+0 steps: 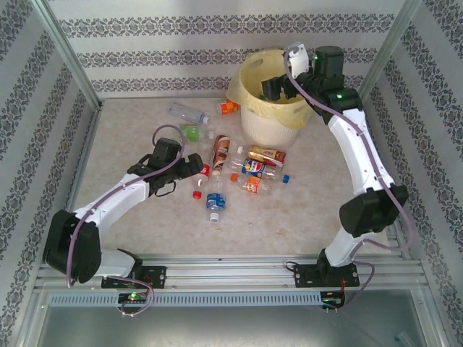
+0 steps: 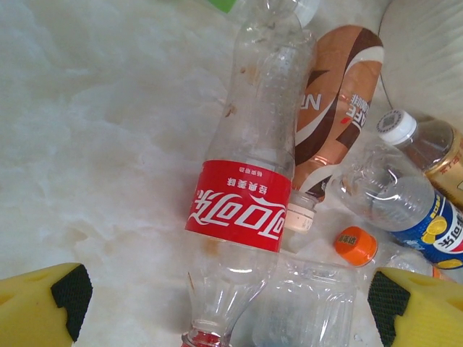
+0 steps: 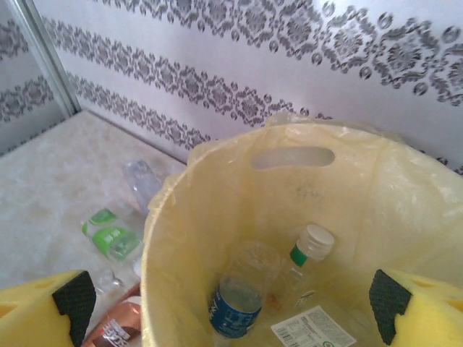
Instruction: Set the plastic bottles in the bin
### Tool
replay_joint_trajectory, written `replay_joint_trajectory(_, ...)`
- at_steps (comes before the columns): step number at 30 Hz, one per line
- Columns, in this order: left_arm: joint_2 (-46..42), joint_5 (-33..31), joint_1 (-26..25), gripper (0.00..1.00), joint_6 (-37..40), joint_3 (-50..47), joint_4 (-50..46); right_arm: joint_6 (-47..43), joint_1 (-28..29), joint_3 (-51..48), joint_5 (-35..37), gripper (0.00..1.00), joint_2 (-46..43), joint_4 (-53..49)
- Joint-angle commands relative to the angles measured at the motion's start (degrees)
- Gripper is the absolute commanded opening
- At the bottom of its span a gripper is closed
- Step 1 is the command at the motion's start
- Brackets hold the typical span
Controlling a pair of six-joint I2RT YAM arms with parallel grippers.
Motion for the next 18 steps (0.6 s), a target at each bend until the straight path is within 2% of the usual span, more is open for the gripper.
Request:
replay_joint_trajectory(1,1.8,0.9,0.5,1.0,4.2,3.2,-3.3,11.8,0.8,-6.7,3.3,0.98,-5.6,9.6)
replay_joint_trajectory(5,3.1,3.1,0.4,1.0,6.7,3.9,-3.7,16.7,2.3,-14.5,4.6,0.98,-12.1,12.9)
replay_joint_trajectory(9,3.8,2.6,0.4,1.0,6.6,3.3,-3.1,20.1,4.4,-23.3,6.0,0.98,-19.6,14.2)
replay_joint_trajectory(18,9.2,3.8,0.1,1.0,8.2,6.8,-3.0,19.2,10.0,-38.2,14.9,0.98,-33.8,15.7)
